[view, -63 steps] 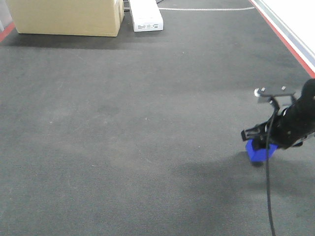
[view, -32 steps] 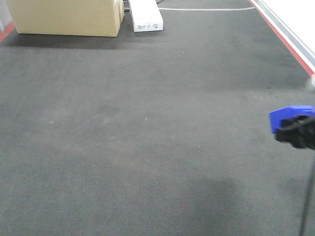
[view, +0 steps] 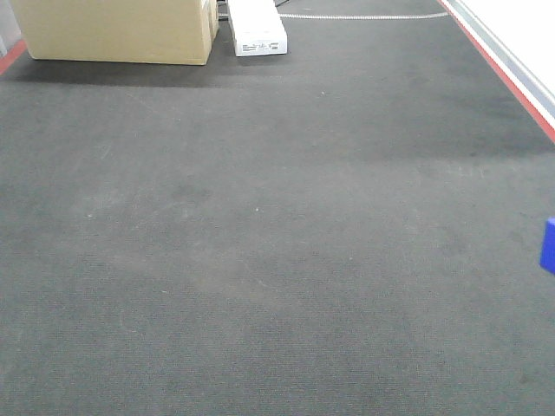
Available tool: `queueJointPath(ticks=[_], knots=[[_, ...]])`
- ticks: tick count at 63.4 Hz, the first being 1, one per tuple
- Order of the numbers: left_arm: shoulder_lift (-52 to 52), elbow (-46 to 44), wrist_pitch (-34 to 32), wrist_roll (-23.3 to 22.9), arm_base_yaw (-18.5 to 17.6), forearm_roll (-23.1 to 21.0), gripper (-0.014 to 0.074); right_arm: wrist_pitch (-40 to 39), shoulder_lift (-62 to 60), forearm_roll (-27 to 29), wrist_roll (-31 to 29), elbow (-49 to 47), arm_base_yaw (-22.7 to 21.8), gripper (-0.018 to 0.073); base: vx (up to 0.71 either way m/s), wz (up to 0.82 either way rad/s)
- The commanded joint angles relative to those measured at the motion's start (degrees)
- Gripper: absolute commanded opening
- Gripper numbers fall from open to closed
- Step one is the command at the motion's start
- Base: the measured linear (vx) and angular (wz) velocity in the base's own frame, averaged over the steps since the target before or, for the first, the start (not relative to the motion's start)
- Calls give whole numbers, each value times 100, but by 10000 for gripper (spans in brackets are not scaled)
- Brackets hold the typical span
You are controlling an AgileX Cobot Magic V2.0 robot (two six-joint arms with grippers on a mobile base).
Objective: Pour parts from conveyor to right shelf
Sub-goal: 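Hold the blue block in the right gripper and back away from the conveyor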
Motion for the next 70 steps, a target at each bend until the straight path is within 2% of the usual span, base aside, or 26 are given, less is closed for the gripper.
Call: queueJointPath(ticks=[1,17,70], knots=[[-68,177,-441,-49,-24,-16,-6,-244,-348,7,-52,52,-15,-8,0,0],[-68,177,-441,-49,-24,-16,-6,-276,-999,-45,-57,326,-15,-8,0,0],[-68,177,-441,-49,-24,-16,-6,-131,-1001,2,-16,326,-15,-8,0,0]])
